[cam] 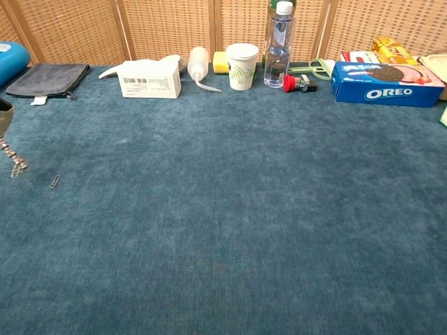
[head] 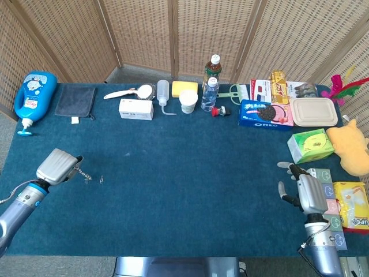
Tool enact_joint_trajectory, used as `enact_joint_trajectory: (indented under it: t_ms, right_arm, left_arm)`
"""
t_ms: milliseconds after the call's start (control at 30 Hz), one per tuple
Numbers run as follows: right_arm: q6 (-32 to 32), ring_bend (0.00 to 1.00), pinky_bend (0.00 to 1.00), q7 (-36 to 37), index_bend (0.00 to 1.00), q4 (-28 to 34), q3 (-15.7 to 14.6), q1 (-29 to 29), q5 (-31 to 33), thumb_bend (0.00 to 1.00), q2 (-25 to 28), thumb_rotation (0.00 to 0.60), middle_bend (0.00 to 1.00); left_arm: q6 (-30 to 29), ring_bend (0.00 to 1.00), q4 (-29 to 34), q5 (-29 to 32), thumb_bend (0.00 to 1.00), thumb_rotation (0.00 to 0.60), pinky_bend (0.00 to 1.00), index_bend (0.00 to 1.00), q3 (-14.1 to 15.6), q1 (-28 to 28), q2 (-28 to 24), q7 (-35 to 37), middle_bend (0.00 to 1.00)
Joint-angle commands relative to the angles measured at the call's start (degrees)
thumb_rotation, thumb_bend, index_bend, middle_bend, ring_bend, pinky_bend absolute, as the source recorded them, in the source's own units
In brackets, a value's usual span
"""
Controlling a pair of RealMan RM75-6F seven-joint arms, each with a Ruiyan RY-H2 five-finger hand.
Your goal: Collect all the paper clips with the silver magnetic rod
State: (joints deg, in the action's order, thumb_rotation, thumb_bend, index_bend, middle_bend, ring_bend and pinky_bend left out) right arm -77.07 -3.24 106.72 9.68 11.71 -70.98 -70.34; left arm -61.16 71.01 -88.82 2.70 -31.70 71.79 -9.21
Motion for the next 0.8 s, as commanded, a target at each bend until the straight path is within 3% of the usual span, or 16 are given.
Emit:
enact_joint_trajectory:
  t_ms: [33, 800]
  right_arm:
    - [-0.1, 0.34, 0.39, 0.2, 0.29, 0.0, 0.0, -0.2, 0.1, 0.51, 0.2, 0.6, 0.33]
    - [-0.4, 0.35, 0.39, 1.5, 0.29, -0.4, -0.1, -0.9, 0.3, 0.51, 0.7, 0.6, 0.33]
  left_arm:
    - [0.5, 0.79, 0.1, -0.1, 0.68, 0.6, 0.73, 0.68, -0.4, -0.6, 0.3, 0.0, 0.73]
    - [4.1, 0.79, -1.3, 0.3, 0.68, 0.6, 0.73, 0.68, 0.0, -1.5, 3.4, -0.6, 0.73]
